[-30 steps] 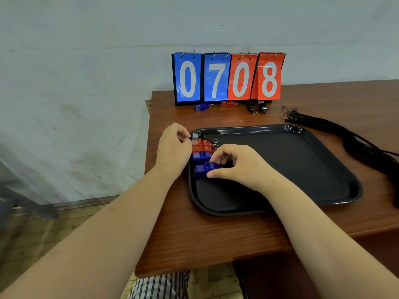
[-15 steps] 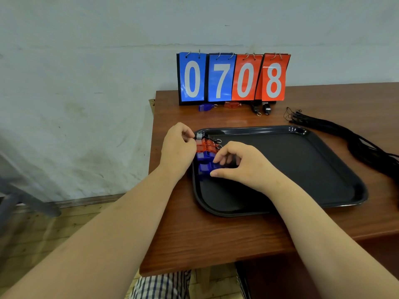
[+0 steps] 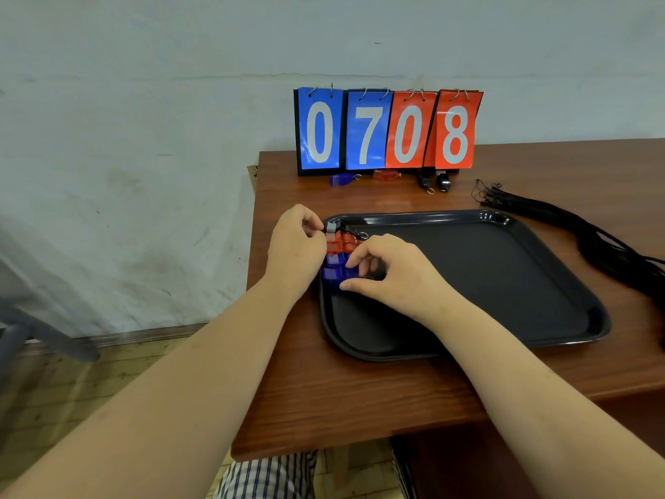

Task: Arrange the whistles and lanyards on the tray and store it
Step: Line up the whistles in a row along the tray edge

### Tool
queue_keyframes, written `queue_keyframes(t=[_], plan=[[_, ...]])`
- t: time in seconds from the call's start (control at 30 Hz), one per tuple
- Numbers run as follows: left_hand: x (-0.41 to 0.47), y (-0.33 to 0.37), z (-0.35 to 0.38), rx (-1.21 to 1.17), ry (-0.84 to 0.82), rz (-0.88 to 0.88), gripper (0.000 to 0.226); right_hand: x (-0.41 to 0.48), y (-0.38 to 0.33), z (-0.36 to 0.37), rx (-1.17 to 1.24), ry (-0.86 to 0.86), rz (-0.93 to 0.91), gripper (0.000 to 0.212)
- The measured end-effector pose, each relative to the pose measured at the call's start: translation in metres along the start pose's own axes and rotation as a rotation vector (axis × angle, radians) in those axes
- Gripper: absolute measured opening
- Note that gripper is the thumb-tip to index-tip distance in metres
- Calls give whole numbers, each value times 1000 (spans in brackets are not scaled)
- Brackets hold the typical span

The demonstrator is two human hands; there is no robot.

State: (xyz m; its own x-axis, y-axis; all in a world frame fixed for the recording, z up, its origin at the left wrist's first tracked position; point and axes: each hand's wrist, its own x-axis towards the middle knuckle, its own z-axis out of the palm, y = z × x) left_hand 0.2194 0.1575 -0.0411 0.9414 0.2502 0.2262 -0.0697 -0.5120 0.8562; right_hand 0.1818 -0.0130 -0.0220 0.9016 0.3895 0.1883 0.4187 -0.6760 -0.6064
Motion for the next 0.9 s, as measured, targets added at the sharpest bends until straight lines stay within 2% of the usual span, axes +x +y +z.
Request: queue_keyframes(t=[0.77,0.9], plan=[[-3,3,-2,-35,-12,-24,17,-2,1,-3,-11,27,14,24],[-3,5,-2,-27,-12,-39,17,-4,2,-3,42,93,18,23]])
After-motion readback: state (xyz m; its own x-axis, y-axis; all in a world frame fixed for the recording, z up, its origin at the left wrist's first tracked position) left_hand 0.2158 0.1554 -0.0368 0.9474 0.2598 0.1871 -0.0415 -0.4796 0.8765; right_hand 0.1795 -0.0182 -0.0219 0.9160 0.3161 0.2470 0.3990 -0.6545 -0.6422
